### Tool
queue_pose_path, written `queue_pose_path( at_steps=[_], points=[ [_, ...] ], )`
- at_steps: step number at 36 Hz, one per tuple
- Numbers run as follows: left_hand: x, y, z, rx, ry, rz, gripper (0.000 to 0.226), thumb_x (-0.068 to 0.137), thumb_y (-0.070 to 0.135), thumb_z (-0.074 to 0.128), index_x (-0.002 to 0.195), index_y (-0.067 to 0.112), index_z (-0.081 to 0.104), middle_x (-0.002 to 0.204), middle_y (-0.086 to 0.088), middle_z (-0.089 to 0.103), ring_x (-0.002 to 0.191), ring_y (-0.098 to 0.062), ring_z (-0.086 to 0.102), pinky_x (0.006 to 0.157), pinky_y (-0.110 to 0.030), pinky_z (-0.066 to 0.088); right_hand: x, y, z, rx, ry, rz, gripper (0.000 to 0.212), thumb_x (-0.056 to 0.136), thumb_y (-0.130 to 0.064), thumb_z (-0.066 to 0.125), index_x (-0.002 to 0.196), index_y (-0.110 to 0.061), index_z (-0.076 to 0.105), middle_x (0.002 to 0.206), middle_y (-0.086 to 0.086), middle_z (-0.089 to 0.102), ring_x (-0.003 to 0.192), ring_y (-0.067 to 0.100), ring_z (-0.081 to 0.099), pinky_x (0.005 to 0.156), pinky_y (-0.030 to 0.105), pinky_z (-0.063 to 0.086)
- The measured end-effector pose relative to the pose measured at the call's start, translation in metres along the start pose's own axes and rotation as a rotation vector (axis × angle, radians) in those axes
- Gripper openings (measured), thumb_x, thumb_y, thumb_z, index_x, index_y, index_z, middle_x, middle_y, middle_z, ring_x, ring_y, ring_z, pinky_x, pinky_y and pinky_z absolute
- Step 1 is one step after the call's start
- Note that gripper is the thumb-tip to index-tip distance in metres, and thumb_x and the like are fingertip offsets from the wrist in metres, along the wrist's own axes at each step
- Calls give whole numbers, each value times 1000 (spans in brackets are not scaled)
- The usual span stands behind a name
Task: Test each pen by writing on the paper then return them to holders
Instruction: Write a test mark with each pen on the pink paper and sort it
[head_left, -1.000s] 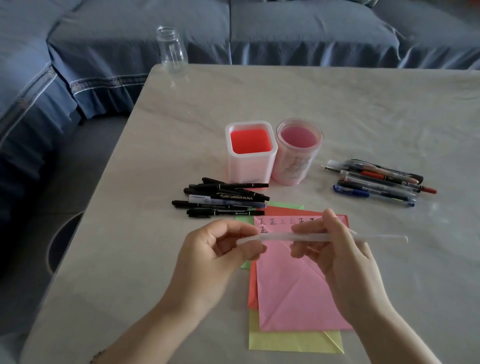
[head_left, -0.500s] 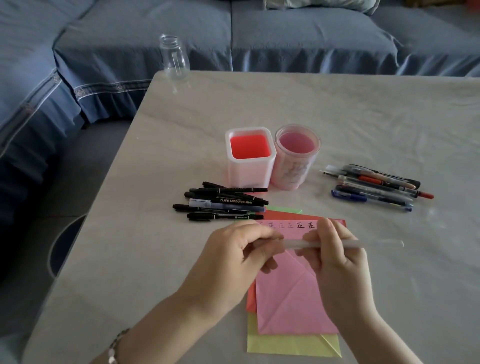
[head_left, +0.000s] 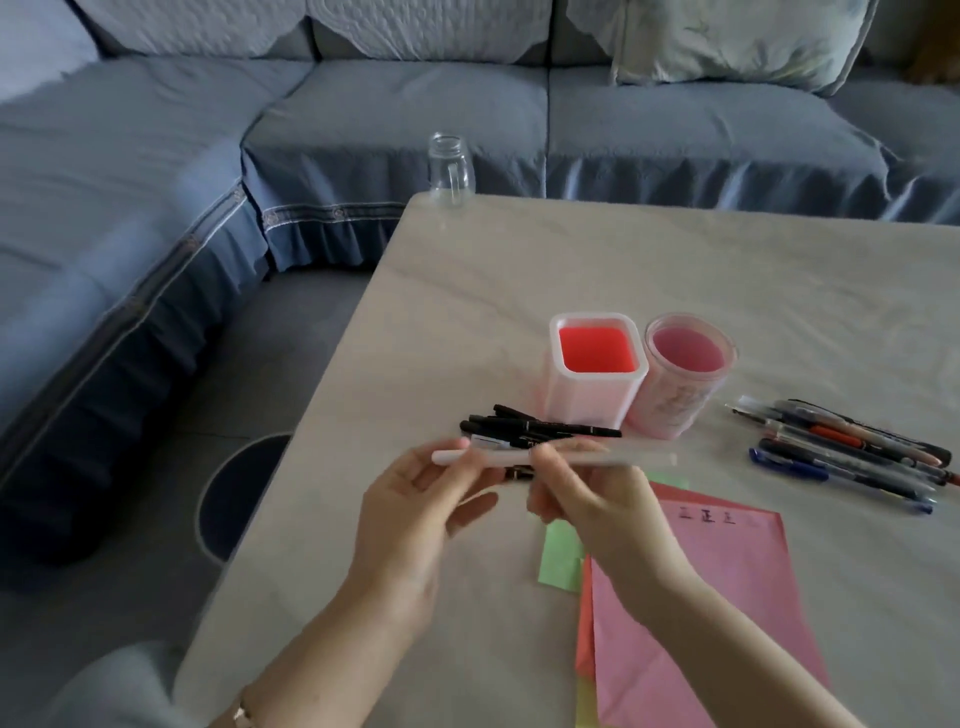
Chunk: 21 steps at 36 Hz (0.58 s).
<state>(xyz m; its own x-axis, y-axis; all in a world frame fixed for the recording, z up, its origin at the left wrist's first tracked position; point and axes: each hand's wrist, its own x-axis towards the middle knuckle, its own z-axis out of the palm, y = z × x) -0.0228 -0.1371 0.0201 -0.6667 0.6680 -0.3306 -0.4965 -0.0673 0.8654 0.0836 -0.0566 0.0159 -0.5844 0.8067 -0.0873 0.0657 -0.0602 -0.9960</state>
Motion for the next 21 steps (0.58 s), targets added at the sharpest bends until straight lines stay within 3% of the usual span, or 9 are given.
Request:
queue_pose_path(
  at_steps=[2,5,8,11,14,18,21],
  points=[
    [9,13,-24,-34,120,85,7,75,6,65,80,10,63,73,-10,69,68,-17,69,62,-24,57,11,10,18,-101,-95,47,15,83,-10,64,70,-17,62,51,-6,62,48,5,53,55,16,45],
    [22,37,-62,19,290,292,12,82,-1,61,77,10,60,74,-9,65,66,-14,67,64,-22,57,24,29,43,-291,-197,102,19,79,-11,68,72,-28,62,64,-7,65,61,8,57,66,25,49],
    [33,63,-102,202,435,518,13,86,-1,60,80,11,61,71,-2,66,66,-9,65,63,-17,54,32,40,63,-481,-264,74,25,80,-14,66,69,-34,58,70,-11,64,66,-2,58,68,13,45],
    [55,78,-144,384,523,631,14,86,2,62,84,15,62,73,8,66,71,-4,66,69,-19,55,39,47,78,-598,-320,41,27,81,-12,63,68,-36,57,68,-12,63,68,-10,57,64,6,42],
    [87,79,-179,536,572,607,11,86,3,63,89,14,61,85,2,65,84,-19,65,81,-35,54,45,51,87,-625,-352,31,28,82,-9,62,68,-34,58,68,-11,63,71,-11,57,65,6,42],
    [127,65,-208,701,574,493,8,86,4,62,93,9,62,90,-6,64,90,-25,64,76,-23,45,51,49,93,-671,-388,21,25,84,-11,60,71,-33,58,71,-11,63,69,-15,54,63,3,40],
    [145,53,-221,809,558,398,14,87,6,62,101,5,63,89,-2,61,95,-25,63,77,-23,42,54,50,94,-695,-375,2,26,84,-11,60,72,-33,58,70,-10,62,67,-8,57,62,4,40]
  ],
)
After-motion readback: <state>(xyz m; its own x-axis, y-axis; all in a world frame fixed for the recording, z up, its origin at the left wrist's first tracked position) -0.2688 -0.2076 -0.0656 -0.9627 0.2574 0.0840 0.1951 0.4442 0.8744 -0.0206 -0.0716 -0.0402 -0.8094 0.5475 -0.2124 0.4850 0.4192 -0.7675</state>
